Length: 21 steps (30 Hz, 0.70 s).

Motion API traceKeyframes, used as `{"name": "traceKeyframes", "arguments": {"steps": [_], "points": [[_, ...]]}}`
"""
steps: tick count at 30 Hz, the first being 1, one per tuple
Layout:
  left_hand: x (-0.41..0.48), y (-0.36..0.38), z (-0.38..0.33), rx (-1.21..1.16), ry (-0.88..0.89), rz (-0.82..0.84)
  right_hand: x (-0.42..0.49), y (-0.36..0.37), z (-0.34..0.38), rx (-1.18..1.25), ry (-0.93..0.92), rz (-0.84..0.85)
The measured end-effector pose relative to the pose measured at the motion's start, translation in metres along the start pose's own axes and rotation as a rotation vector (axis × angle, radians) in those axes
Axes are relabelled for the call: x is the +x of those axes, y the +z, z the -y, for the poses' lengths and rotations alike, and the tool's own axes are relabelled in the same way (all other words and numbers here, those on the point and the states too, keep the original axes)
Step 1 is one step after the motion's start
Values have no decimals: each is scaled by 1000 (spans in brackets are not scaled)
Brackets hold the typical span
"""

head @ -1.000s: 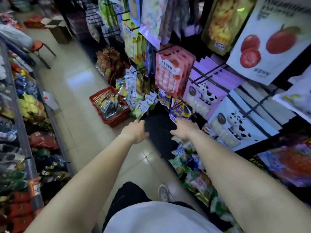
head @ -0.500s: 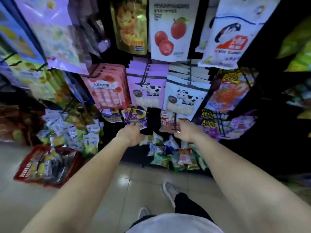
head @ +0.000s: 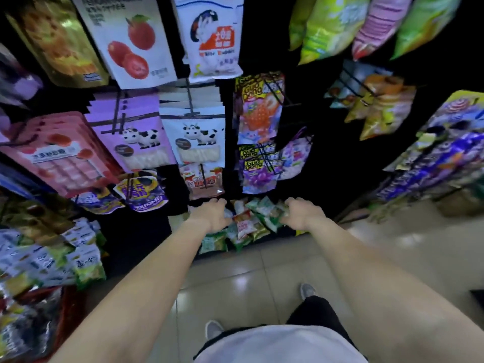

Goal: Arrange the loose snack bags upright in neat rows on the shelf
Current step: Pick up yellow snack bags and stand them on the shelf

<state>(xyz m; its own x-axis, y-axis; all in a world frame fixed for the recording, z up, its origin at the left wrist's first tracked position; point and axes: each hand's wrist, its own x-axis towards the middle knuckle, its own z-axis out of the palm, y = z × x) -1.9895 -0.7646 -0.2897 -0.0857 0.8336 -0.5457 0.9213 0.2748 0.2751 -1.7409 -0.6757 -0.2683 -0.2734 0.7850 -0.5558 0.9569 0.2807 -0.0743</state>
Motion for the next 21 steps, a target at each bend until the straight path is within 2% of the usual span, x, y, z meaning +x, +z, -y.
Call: {"name": "traceKeyframes", "arguments": {"steps": [7, 12, 16, 21], "points": [[48, 35, -86, -10, -44, 49, 41, 1, -72, -10, -55, -29], [128, 80, -140, -112, -62, -36, 114, 29, -139, -29, -149, -15], [219, 140, -158, -103, -52, -23, 192, 90, -187, -43, -150, -14], [327, 237, -136, -25, -55, -5, 298, 203, -216, 19, -159, 19]]}}
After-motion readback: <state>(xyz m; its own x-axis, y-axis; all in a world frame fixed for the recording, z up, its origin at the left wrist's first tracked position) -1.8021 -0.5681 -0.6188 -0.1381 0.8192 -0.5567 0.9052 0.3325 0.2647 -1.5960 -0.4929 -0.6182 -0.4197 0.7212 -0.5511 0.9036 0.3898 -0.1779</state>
